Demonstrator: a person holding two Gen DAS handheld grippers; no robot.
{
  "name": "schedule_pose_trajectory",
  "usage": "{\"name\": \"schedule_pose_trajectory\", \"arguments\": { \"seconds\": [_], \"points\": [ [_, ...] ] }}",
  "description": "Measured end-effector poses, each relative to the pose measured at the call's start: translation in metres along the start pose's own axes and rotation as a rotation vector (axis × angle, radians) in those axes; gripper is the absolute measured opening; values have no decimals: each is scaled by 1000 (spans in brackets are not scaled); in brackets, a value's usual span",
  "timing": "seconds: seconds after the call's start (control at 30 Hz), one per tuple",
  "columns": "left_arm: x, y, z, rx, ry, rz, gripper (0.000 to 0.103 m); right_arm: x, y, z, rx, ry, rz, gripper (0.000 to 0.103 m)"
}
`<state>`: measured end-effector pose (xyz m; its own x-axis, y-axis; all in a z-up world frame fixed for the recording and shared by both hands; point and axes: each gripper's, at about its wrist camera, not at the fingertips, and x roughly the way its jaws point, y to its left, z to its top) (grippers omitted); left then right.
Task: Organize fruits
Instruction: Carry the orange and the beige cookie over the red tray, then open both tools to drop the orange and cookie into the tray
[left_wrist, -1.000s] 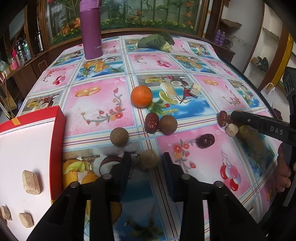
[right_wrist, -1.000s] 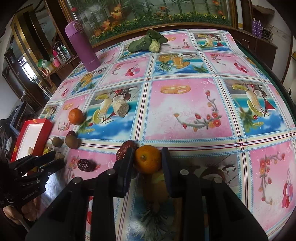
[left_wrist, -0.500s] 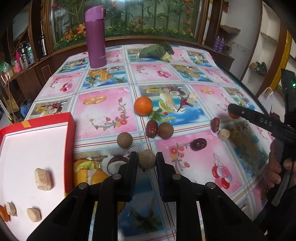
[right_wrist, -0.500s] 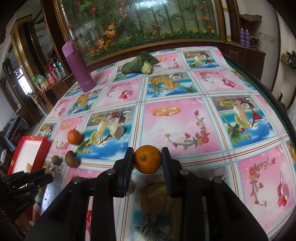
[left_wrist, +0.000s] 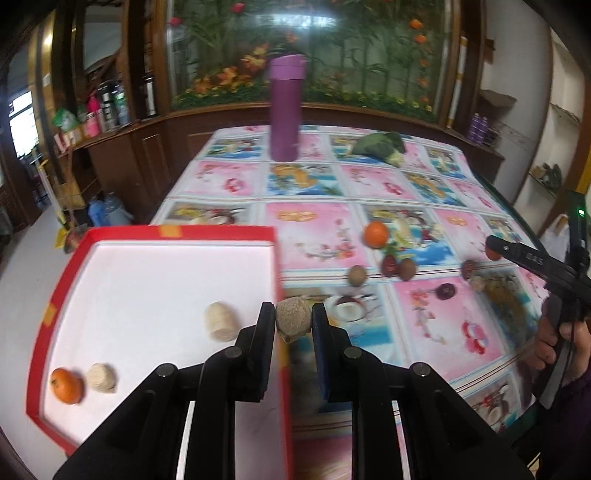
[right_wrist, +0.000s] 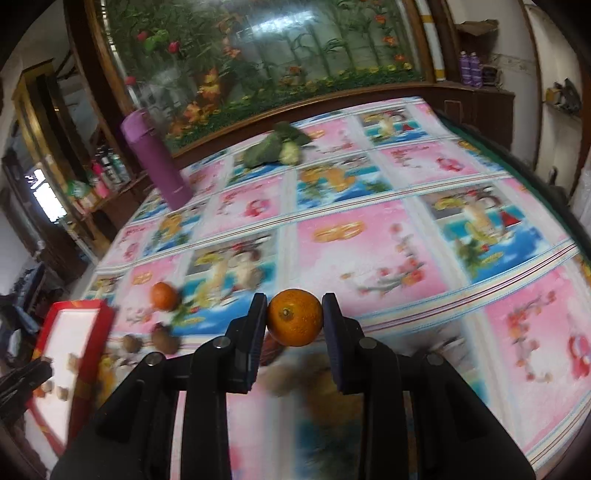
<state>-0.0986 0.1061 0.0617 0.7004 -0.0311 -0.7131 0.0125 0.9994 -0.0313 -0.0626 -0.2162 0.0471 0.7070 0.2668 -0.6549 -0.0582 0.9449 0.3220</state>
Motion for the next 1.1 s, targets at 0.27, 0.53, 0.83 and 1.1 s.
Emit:
{"name": "schedule_pose_trajectory", "arguments": {
  "seconds": [0.27,0.53,0.83,1.1],
  "points": [
    [-18,67,-15,-114,-22,129,19,0,134,-44,-221,83,265,33],
    [-27,98,-34,-146,-30,182,19,-8,241,-95,-459,157,414,33],
    [-18,112,-56,-157,24,184,19,3,280,-141,-570,267,439,33],
    [-10,119,-65,-161,53,188,19,7,290,-157,-595,308,429,33]
  ]
}}
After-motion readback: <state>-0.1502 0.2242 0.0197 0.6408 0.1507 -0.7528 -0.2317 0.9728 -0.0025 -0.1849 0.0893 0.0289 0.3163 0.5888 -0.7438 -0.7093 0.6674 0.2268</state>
